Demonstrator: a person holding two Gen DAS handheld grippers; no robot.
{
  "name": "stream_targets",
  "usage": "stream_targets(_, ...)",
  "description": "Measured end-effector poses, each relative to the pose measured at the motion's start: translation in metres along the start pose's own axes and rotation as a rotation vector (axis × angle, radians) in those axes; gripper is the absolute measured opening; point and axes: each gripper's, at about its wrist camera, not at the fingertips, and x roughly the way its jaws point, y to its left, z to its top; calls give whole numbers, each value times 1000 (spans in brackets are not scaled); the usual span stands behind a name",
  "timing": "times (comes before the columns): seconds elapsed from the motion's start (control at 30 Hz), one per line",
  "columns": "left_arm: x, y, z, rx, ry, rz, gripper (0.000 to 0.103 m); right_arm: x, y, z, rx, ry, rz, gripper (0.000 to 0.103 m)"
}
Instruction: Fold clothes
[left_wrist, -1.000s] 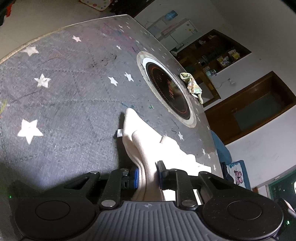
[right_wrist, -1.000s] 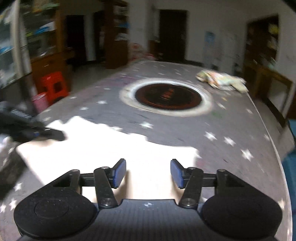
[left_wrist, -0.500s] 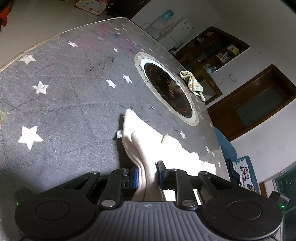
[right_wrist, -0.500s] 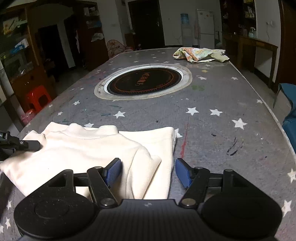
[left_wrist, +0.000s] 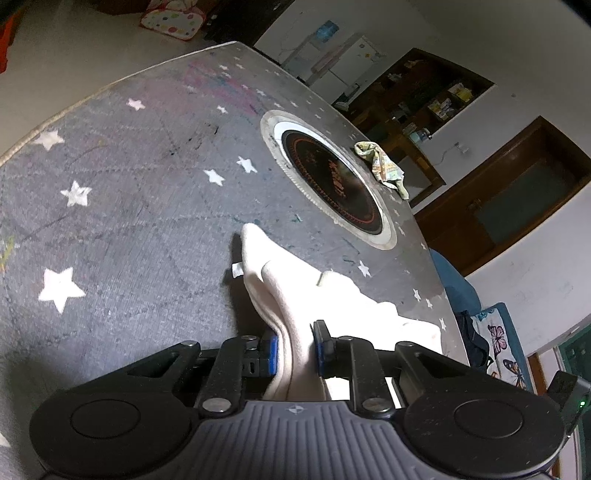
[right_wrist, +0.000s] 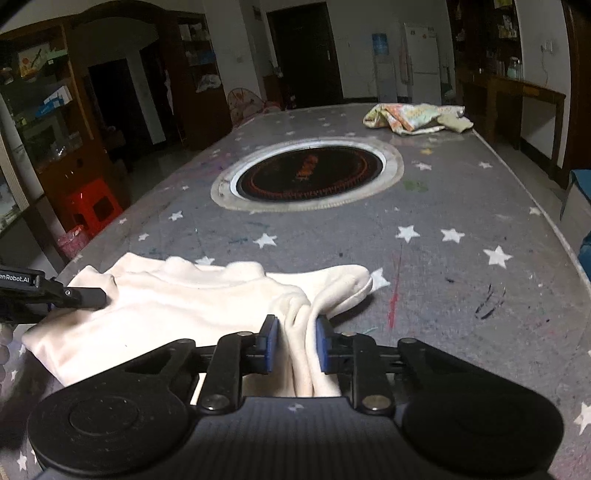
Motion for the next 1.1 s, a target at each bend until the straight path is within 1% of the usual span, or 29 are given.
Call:
stream_targets(0.13, -5, -9, 1, 31, -14, 0, 19, -11, 4, 5, -8, -41, 6, 15)
stream_targets(0.33, -13, -25, 3, 77, -39, -11, 18, -31, 12, 14, -57, -91, 9, 14)
stream_targets(0.5, -16, -44, 6, 114, -51, -27, 18, -49, 15, 21, -89, -132, -4, 12)
stream_targets(0.57, -17, -53, 7, 131, -55, -36, 18, -57, 16, 24, -100, -149, -11, 10)
stream_targets(0.63, -16, -62, 9, 150, -60, -44, 18, -64, 14, 27, -109, -167, -21, 0)
stream_targets(0.7, -14, -71, 11, 168, -64, -48, 18, -73, 10, 31, -113, -187, -31, 0)
stream_targets(0.8, -8, -79, 11, 186, -66, -46, 18, -76, 1, 35, -90, -166, -40, 0)
stream_targets(0.87, -5, -79, 10, 191, -65, -37, 18, -70, -5, 30, -73, -141, -40, 3)
stream_targets(0.9, -4, -77, 10, 188, -62, -34, 18, -67, -8, 28, -64, -129, -39, 7)
stream_targets(0.97, -3, -72, 10, 180, -57, -22, 18, -60, -14, 23, -41, -103, -31, 12)
stream_targets(1.03, -3, -66, 10, 169, -52, -13, 18, -50, -20, 16, -7, -82, -26, 33)
stream_targets(1.1, -2, -59, 10, 158, -49, -8, 18, -40, -24, 12, 12, -65, -20, 36)
